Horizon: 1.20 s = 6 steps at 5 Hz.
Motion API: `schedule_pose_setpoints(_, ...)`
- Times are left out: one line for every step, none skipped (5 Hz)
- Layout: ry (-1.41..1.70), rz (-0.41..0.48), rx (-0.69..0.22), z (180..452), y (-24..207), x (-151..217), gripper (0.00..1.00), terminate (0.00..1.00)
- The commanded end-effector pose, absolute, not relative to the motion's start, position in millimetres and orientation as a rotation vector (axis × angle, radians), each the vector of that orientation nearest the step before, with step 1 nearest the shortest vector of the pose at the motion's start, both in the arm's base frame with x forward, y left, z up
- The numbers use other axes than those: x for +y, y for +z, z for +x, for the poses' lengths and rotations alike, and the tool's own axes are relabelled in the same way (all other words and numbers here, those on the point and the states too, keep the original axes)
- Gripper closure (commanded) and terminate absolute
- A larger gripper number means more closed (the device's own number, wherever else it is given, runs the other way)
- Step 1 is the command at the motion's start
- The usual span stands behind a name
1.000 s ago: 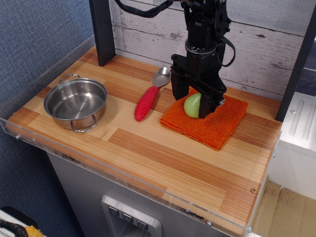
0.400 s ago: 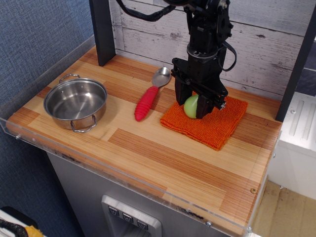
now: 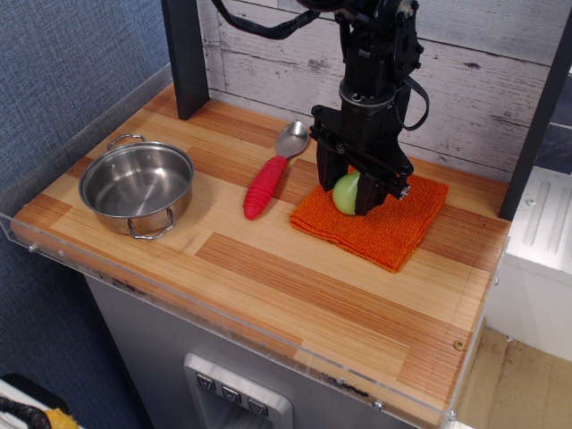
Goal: Place the green object on the bottom right side of the table
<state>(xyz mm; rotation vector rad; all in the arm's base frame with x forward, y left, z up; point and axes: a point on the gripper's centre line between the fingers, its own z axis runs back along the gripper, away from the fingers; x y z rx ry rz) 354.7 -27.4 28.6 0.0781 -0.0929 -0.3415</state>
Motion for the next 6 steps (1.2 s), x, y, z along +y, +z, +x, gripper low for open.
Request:
schedule_pose_setpoints(-0.27,0.104,-0.182,354.9,78.6,-21.3,1.0,0.0)
schedule_pose_setpoints(-0.228,0.123,-0.192,347.8,90.6,-21.3,1.0,0.0)
schedule_pose_setpoints(-0.2,0.136,-0.213,331.2,102.7,-28.7,1.0,0.0)
schedule_pose_setpoints(-0.117,0.123,-0.222,306.3,111.2,-38.4,1.0,0.0)
schedule_pose_setpoints(-0.026,0.082,-0.197,279.1,117.1,-37.0,1.0,0.0)
schedule_pose_setpoints(0.0,0.028,-0.195,258.7,114.9,-37.1,1.0,0.0)
